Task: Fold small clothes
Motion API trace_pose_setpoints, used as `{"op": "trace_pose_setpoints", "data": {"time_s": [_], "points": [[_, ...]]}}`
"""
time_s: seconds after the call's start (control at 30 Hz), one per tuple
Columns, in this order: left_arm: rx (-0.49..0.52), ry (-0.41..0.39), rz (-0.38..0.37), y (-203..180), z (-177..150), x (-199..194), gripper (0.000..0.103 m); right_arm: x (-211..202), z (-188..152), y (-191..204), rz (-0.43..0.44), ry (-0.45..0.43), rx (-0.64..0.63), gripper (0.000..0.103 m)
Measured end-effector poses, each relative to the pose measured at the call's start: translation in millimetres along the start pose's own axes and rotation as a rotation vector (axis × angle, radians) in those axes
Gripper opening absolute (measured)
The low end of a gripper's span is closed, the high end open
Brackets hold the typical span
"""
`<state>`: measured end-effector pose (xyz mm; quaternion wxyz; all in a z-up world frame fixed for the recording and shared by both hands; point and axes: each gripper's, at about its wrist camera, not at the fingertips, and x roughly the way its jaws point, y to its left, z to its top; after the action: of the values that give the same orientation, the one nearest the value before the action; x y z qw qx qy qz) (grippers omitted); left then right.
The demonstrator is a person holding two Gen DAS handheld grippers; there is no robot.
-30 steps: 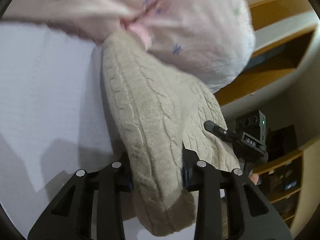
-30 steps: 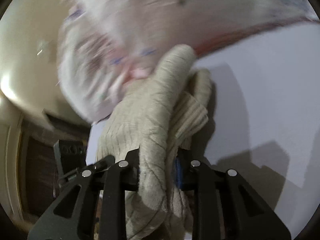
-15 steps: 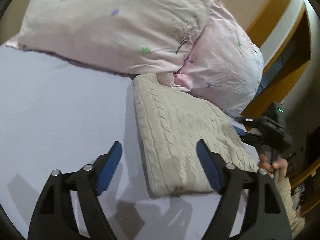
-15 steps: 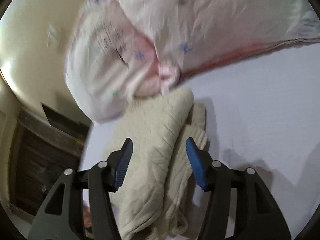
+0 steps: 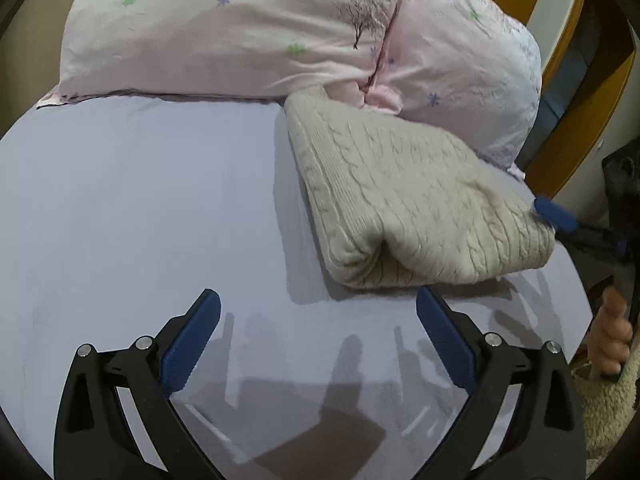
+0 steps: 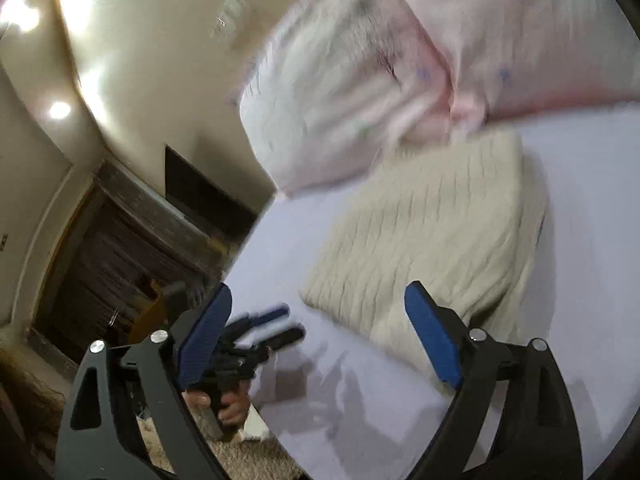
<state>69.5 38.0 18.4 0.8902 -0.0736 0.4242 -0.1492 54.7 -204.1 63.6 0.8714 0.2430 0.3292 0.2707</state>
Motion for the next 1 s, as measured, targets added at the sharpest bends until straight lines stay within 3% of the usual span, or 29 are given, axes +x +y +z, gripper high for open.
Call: {"op": "trace_pose_setpoints", "data": {"time_s": [0.03, 0.07, 0.1, 0.17, 0.2, 0.27, 0.3, 0.37, 0.47, 0.6, 0.73, 0.93, 1.0], "points": [[-0.001, 0.009, -0.002, -1.1, -2.3, 1.5, 0.1, 12.7, 3.2, -10.8, -0.128, 0.015, 0.017, 0.087], [-0.002, 0.021, -0.008, -3.2, -2.7, 4.8, 0.1, 22.6, 5.8, -24.7, -0.236, 0.031, 0.043, 0.081], [0.0, 0.027, -0.006, -4.7, -2.8, 5.7, 0.1, 25.2, 5.6, -36.5, -0.275, 0.045, 0.076, 0.076], [0.018, 0.048, 0.044, -9.9, -2.2, 9.2, 0.102, 17.4, 6.0, -40.5, -0.252, 0.009, 0.11, 0.075], [0.026, 0.051, 0.065, -11.5, -2.6, 9.4, 0.102, 13.4, 6.1, -32.4, -0.244, -0.009, 0.089, 0.076], [0.029, 0.064, 0.079, -12.8, -2.9, 11.7, 0.102, -4.6, -3.8, -7.0, -0.298, -0.074, -0.017, 0.097], [0.022, 0.082, 0.076, -12.6, -1.6, 14.2, 0.102, -12.9, -11.7, 4.9, -0.352, -0.106, -0.068, 0.101], [0.024, 0.094, 0.086, -13.7, 1.2, 17.0, 0.102, -15.9, -28.8, 19.5, -0.455, -0.144, -0.126, 0.101], [0.036, 0.11, 0.119, -18.6, -0.3, 17.7, 0.102, -14.9, -51.2, 12.2, -0.662, -0.098, -0.11, 0.101], [0.087, 0.128, 0.189, -28.5, -4.7, 22.1, 0.102, 5.4, -69.2, -7.3, -0.673, -0.003, -0.075, 0.101], [0.131, 0.124, 0.256, -36.2, -9.2, 27.2, 0.102, 22.0, -80.7, -3.7, -0.748, 0.041, -0.094, 0.101], [0.107, 0.075, 0.282, -35.4, -11.7, 25.9, 0.102, 33.1, -92.3, -0.7, -0.866, 0.027, -0.162, 0.101], [0.108, 0.069, 0.281, -34.9, -12.8, 24.9, 0.102, 33.3, -93.2, -1.6, -0.862, 0.02, -0.162, 0.101]]}}
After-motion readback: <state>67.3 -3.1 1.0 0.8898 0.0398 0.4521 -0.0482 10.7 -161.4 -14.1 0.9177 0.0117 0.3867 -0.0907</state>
